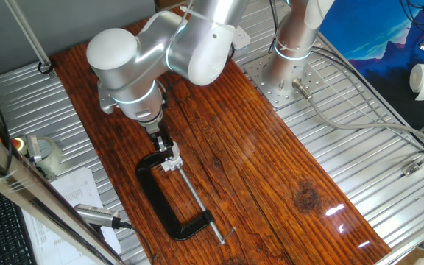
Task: Install the light bulb by rotating it
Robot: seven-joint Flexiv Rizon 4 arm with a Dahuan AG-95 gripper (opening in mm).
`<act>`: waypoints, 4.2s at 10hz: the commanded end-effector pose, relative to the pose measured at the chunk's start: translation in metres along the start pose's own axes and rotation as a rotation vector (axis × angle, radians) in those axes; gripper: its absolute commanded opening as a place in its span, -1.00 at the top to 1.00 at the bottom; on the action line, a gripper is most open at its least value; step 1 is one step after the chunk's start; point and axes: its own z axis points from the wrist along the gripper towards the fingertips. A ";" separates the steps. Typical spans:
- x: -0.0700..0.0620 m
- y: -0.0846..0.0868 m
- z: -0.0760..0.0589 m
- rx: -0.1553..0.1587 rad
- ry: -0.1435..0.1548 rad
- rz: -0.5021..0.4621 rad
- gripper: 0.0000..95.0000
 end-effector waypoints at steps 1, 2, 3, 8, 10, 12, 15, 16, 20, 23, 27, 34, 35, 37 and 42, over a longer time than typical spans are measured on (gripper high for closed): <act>0.000 -0.004 -0.001 -0.009 -0.008 -0.044 -0.20; -0.001 -0.005 0.001 -0.007 -0.010 -0.053 -0.60; -0.001 -0.005 0.001 0.008 -0.012 -0.063 -0.60; -0.001 -0.005 0.001 0.016 -0.013 -0.148 -0.60; -0.001 -0.005 0.000 0.028 -0.013 -0.248 -0.60; -0.001 0.001 -0.004 0.029 -0.022 -0.366 -1.00; -0.001 0.009 -0.004 0.047 -0.048 -0.621 -1.00; 0.000 0.012 -0.003 0.060 -0.057 -0.707 -1.00; 0.001 0.017 -0.001 0.098 -0.062 -1.010 -1.00; 0.003 0.012 0.005 0.129 -0.049 -1.146 -1.00; 0.003 0.001 0.018 0.142 -0.057 -1.300 -1.00; 0.005 -0.009 0.030 0.081 -0.090 -1.432 -0.60; 0.003 -0.007 0.028 0.077 -0.089 -1.431 -0.60; 0.001 -0.004 0.026 0.074 -0.089 -1.427 -0.60; -0.001 -0.006 0.030 0.041 -0.113 -1.435 -0.60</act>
